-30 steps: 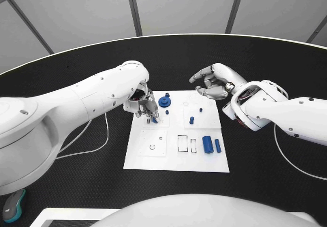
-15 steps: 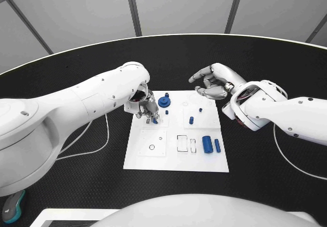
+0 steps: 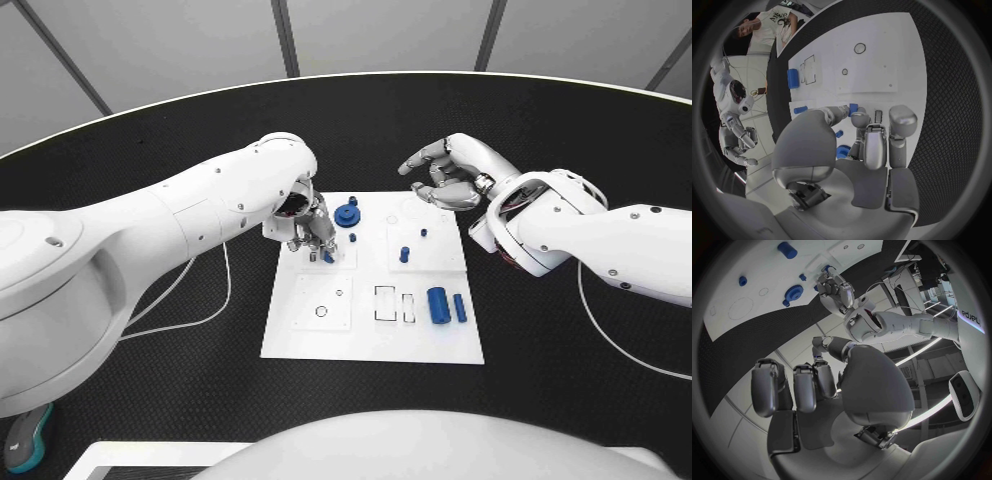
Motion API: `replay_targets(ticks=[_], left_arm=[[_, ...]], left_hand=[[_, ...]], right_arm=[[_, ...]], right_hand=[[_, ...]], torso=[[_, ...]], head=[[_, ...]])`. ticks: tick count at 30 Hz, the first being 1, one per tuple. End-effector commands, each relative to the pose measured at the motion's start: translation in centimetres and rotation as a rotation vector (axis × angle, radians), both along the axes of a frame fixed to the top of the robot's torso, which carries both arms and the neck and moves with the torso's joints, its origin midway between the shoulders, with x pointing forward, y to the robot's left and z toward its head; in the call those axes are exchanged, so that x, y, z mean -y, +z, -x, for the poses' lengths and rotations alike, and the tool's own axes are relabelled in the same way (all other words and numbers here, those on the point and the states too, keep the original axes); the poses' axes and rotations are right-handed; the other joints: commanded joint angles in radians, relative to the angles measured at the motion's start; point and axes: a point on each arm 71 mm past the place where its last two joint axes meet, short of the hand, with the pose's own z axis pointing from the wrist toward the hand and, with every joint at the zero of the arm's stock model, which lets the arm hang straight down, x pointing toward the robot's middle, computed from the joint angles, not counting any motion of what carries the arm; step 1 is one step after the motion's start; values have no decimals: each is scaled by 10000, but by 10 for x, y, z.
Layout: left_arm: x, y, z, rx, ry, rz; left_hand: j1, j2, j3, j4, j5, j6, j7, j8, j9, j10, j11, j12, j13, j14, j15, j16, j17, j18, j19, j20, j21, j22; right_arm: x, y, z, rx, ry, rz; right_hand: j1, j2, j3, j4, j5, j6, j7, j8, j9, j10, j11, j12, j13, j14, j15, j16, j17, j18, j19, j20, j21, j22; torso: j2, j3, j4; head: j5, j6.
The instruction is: Assemble the parts on the task board
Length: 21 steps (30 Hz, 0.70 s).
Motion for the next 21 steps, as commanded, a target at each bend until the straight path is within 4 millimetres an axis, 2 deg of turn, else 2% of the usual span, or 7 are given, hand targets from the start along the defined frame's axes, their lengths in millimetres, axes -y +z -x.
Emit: replay_targets(ticks=[1, 21], left_arm=[[-5, 0, 0, 26, 256, -604], [-6, 0, -3, 595, 500, -671]], left_hand=[[15, 97, -25, -33, 62, 601, -528, 16, 445, 55, -2, 59, 14, 698, -78, 27, 1334, -73, 63, -14, 50, -4], [51, 131, -17, -67, 64, 600, -541, -2, 457, 43, -14, 34, -29, 690, -88, 16, 1306, -70, 60, -23, 49, -8]], right_arm=[[0, 0, 0, 3, 3, -1], [0, 0, 0, 1, 14, 5]], right_hand=[[-84, 12, -11, -30, 21, 55, -5, -46, -15, -30, -14, 4, 710, 762, 61, -49, 1426, 105, 388, 69, 4, 1415], [-84, 12, -11, -30, 21, 55, -5, -46, -15, -30, -14, 4, 710, 762, 61, -49, 1426, 105, 388, 69, 4, 1415]], torso=[[0, -1, -5], [-9, 2, -3]], head=[[4, 0], [2, 0]])
